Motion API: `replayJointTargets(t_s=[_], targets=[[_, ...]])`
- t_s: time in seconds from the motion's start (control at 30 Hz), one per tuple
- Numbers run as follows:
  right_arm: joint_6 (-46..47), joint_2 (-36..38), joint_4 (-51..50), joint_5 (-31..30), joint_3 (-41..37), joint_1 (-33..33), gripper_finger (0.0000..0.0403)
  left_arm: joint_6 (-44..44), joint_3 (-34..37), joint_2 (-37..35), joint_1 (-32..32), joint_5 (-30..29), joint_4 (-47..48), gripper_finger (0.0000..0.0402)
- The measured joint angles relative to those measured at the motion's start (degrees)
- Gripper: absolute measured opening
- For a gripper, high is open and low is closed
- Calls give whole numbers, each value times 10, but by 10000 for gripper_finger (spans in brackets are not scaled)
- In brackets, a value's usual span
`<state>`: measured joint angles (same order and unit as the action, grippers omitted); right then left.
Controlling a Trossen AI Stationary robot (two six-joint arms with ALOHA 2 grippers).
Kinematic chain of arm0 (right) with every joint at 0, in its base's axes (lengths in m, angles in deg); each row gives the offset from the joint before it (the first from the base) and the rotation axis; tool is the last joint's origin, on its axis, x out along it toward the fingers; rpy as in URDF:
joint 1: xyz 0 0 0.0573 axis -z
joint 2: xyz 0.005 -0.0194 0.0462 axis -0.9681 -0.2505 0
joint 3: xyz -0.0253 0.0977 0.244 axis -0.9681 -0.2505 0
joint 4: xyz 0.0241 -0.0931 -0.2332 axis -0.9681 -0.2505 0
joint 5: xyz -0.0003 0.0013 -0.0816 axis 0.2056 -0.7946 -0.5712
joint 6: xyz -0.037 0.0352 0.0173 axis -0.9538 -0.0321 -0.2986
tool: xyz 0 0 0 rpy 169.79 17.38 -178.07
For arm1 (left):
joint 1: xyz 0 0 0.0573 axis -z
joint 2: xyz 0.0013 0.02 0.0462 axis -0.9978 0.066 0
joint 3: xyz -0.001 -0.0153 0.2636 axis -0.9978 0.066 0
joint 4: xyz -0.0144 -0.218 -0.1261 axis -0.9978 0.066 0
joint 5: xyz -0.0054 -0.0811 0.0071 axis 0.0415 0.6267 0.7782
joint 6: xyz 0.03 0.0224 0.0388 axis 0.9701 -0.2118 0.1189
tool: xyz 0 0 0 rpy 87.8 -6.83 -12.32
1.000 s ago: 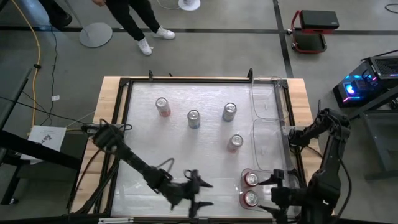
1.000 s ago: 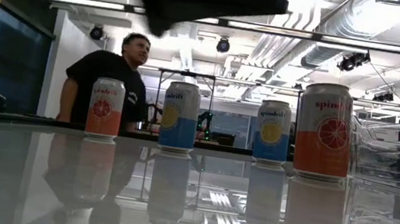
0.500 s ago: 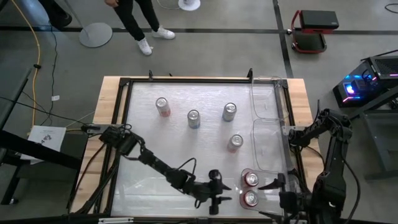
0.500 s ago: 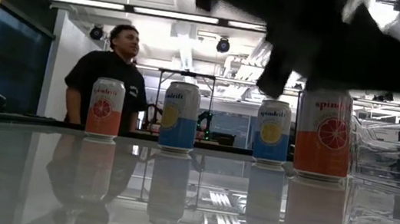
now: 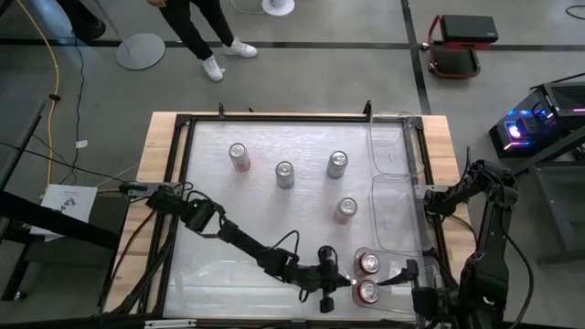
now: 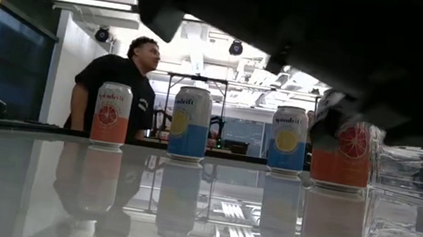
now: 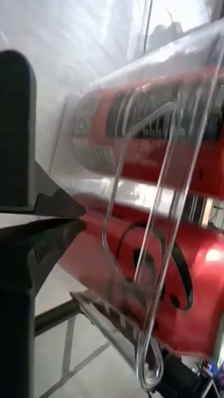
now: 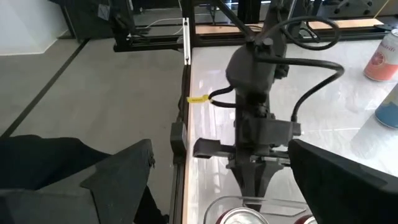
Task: Sort soda cans
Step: Adjust the bottom transparent bin
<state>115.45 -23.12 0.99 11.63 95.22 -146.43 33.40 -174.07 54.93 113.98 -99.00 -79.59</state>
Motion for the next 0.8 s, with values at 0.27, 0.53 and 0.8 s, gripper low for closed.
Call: replayJointTargets(t_s=[0.27,0.53,0.8], targets=[[4,0,5,4,0,0,364,5,-20,9,7,16,-3,4],[4,0,6,5,0,0,364,-5,-21,14,16,20,-40,1],[4,0,8,6,0,0,364,-5,-25,22,17,18,-55,0]])
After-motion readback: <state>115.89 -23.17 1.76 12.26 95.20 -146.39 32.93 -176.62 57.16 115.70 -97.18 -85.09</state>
